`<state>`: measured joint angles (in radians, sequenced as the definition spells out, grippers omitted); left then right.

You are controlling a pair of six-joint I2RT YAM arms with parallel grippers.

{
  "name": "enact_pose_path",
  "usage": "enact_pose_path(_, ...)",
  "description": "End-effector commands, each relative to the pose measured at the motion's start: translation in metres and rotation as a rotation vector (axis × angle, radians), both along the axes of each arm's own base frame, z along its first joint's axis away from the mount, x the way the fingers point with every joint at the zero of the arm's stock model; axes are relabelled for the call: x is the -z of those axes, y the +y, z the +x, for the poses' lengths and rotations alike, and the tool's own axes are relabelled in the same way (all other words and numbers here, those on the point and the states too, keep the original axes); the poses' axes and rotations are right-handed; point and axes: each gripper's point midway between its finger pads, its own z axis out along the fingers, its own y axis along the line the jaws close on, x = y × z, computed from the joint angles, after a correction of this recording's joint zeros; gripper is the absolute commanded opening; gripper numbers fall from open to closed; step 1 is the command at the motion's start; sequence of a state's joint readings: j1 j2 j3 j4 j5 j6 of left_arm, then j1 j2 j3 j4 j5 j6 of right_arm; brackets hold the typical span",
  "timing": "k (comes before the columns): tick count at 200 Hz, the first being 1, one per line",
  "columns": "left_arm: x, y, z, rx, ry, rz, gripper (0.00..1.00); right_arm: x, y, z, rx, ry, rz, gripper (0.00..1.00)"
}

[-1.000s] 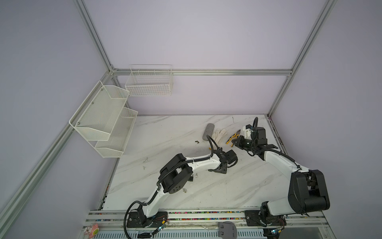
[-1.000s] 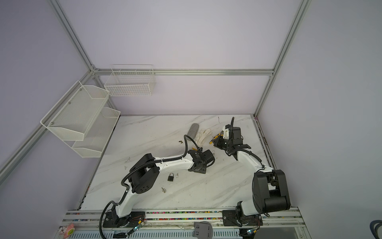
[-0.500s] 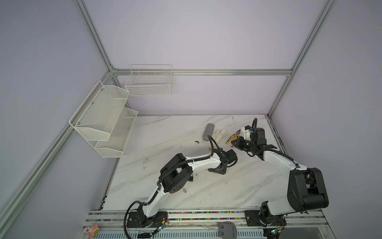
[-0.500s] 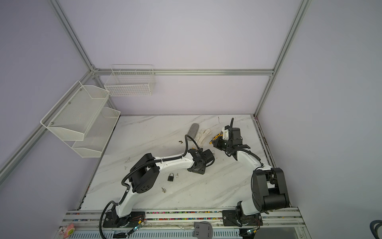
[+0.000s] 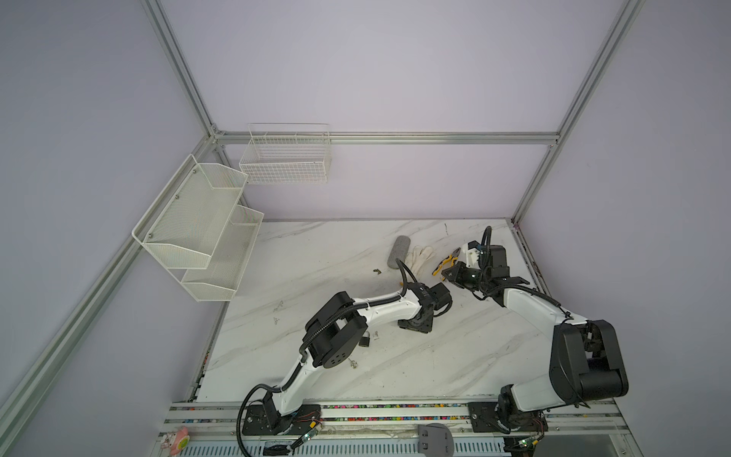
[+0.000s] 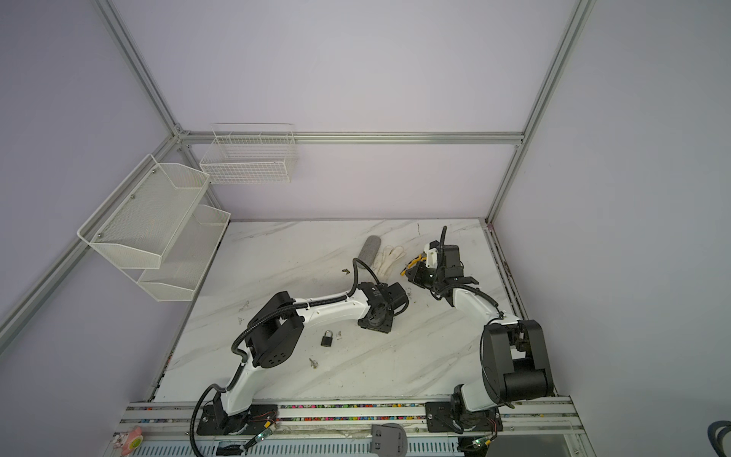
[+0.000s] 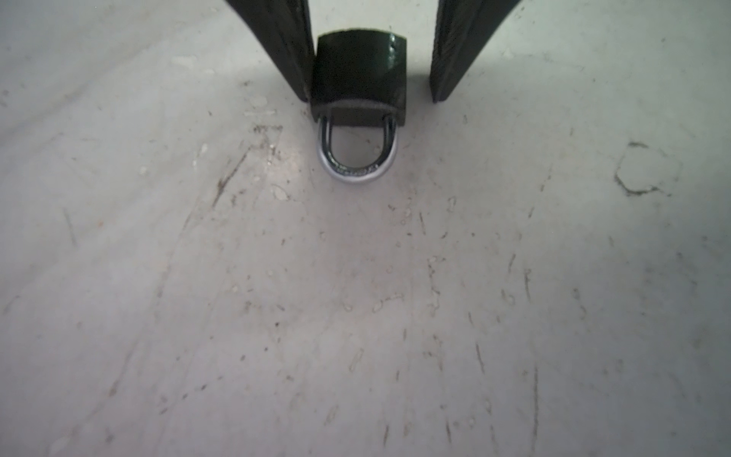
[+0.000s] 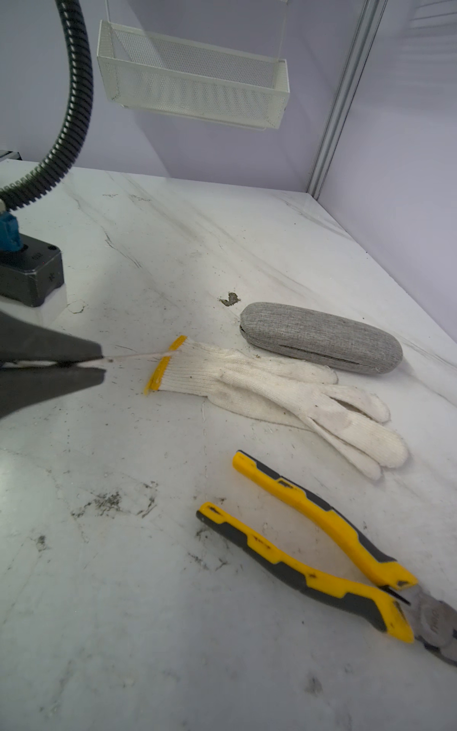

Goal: Unlock with the key
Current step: 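Lower the left gripper and grasp the small black padlock nearer the robot, then lift the padlock with the left gripper while the right gripper brings the key toward it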

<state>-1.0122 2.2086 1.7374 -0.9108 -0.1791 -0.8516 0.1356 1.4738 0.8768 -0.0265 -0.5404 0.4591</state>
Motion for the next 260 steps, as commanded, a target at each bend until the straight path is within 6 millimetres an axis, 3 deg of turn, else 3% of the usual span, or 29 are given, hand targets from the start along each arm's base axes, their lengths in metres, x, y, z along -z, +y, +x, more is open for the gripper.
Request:
enact_pose_path(1, -0.005, -0.002, 0.006, -0.024, -0.014, -0.01, 0.46, 0.001, 0.001, -0.002, -0.019, -0.013, -0.001, 0.0)
enact_pose_path(104, 0.01, 0.006, 0.003, -0.007, 0.016, 0.045, 0.35, 0.004, 0.003, -0.005, -0.031, -0.008, 0.003, 0.0)
enact_pose_path(146, -0.008, 0.002, 0.009, -0.013, -0.004, 0.002, 0.23, 0.0, 0.003, -0.005, -0.036, -0.013, 0.006, 0.0)
enact_pose_path(177, -0.049, 0.003, 0.021, -0.047, -0.075, -0.086, 0.12, -0.001, 0.004, -0.007, -0.039, -0.015, 0.008, 0.0)
enact_pose_path(195, -0.074, 0.017, 0.029, -0.093, -0.124, -0.133, 0.07, -0.002, 0.009, -0.008, -0.052, -0.015, 0.008, 0.0)
enact_pose_path(213, -0.097, 0.04, 0.037, -0.169, -0.168, -0.187, 0.0, -0.005, 0.02, -0.011, -0.07, -0.025, 0.005, 0.0)
enact_pose_path(230, -0.114, 0.067, 0.043, -0.244, -0.212, -0.217, 0.0, -0.003, 0.032, -0.016, -0.091, -0.019, 0.008, 0.0)
enact_pose_path(260, -0.125, 0.114, 0.058, -0.376, -0.246, -0.267, 0.0, 0.0, 0.078, -0.036, -0.184, -0.032, 0.014, 0.0)
